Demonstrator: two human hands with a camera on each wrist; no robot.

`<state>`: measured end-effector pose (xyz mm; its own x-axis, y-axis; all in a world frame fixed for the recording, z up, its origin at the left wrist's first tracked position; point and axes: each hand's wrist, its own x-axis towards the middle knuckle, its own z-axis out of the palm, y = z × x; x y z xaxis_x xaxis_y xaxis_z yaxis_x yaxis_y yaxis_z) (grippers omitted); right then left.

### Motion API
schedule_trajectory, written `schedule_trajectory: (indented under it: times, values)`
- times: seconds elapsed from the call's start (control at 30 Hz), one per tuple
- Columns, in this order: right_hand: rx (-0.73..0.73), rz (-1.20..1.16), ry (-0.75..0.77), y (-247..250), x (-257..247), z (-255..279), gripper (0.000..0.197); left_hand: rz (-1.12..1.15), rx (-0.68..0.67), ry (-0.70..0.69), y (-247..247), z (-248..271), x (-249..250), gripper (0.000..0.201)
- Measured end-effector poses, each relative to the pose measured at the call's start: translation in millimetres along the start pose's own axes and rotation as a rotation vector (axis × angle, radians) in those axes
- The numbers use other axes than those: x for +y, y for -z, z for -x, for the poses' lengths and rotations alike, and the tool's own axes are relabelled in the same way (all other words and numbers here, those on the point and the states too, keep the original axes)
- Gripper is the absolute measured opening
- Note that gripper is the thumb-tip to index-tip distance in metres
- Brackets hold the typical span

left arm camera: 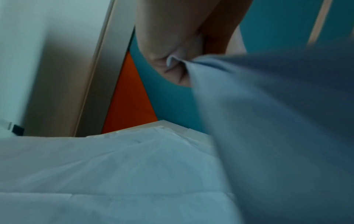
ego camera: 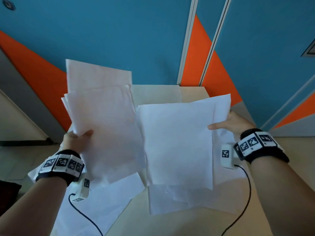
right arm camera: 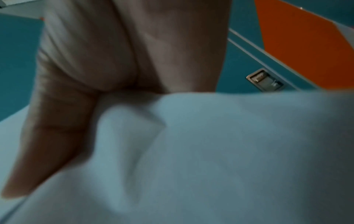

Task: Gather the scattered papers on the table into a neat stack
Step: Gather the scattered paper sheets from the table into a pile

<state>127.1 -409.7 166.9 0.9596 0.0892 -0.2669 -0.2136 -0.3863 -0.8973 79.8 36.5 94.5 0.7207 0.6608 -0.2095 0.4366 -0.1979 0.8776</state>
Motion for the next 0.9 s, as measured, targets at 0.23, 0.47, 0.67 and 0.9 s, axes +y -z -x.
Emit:
schedule_trajectory:
  times: [0.23, 0.47, 0.67, 0.9]
  values:
    - [-0.022, -0.092, -0.067, -55.1, 20.5, -25.1, 0.106, 0.086, -0.416, 0.046, -28.6, 34.3, -7.1, 0.015]
    - [-0.037, -0.283, -0.166, -100.0, 31.7, -20.4, 0.064, 0.184, -0.642, 0.074, -48.0, 54.2, -9.3, 0.013]
    - [0.023, -0.306, -0.181, -111.9, 28.7, -18.7, 0.027, 0.220, -0.661, 0.164, -56.5, 55.7, -13.8, 0.048]
    - [-0.148, -0.336, -0.296, -108.5, 27.2, -11.7, 0.072, 0.243, -0.837, 0.073, -55.7, 66.9, -12.8, 0.092]
